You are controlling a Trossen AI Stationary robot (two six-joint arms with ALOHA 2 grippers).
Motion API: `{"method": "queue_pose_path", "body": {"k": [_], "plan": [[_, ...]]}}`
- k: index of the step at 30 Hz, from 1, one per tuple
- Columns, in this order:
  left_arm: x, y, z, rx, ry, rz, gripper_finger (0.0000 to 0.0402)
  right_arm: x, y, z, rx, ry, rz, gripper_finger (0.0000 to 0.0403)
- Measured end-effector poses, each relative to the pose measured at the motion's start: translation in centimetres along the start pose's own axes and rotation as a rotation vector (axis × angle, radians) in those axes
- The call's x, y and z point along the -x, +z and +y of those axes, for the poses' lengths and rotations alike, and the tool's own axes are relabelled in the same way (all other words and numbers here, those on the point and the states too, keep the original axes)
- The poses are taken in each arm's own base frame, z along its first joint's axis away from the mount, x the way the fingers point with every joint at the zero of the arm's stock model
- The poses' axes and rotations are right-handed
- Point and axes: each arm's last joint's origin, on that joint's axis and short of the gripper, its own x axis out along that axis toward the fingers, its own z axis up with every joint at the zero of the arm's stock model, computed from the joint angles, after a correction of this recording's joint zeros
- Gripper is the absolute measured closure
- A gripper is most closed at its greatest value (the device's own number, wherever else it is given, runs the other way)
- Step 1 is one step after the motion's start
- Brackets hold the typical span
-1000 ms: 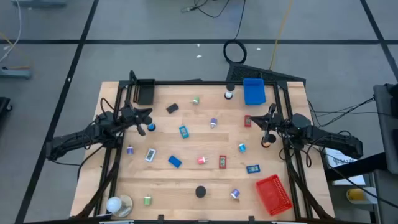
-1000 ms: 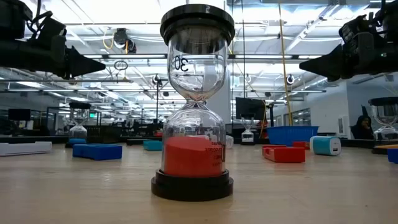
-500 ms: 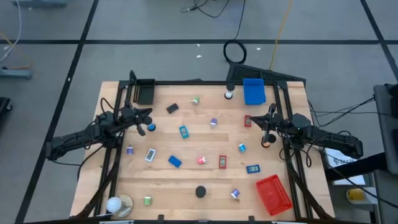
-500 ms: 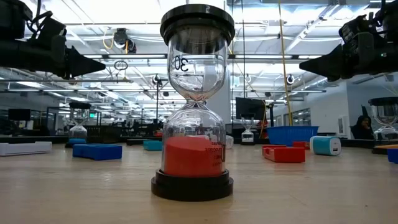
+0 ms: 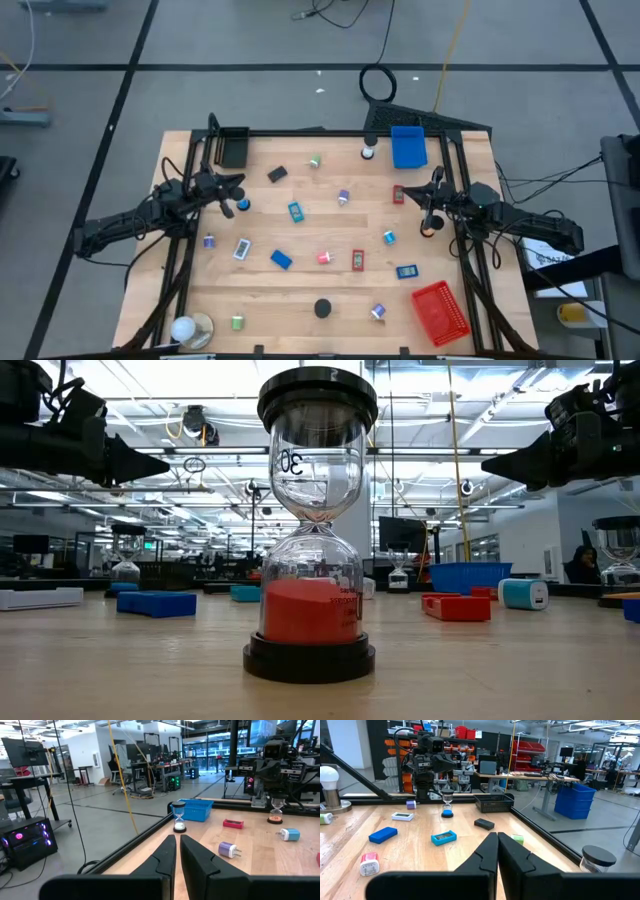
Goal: Pick & Place Office items
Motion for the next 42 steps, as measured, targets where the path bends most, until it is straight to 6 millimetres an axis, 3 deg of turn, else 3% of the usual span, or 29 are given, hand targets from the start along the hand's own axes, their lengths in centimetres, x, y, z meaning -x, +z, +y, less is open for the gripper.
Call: {"method": "queue_pose_path", "body": {"k": [34,42], "plan": [[0.00,0.00,0.00,0.000,0.000,0.000,0.0369,0.00,0.02,0.00,0.000,0.000,-0.002,0.0399],[0.00,0.00,0.00,0.000,0.000,0.000,0.0369,0.05,0.96,-0.06,-0.083,-0.002,-0.099,0.0399]]}}
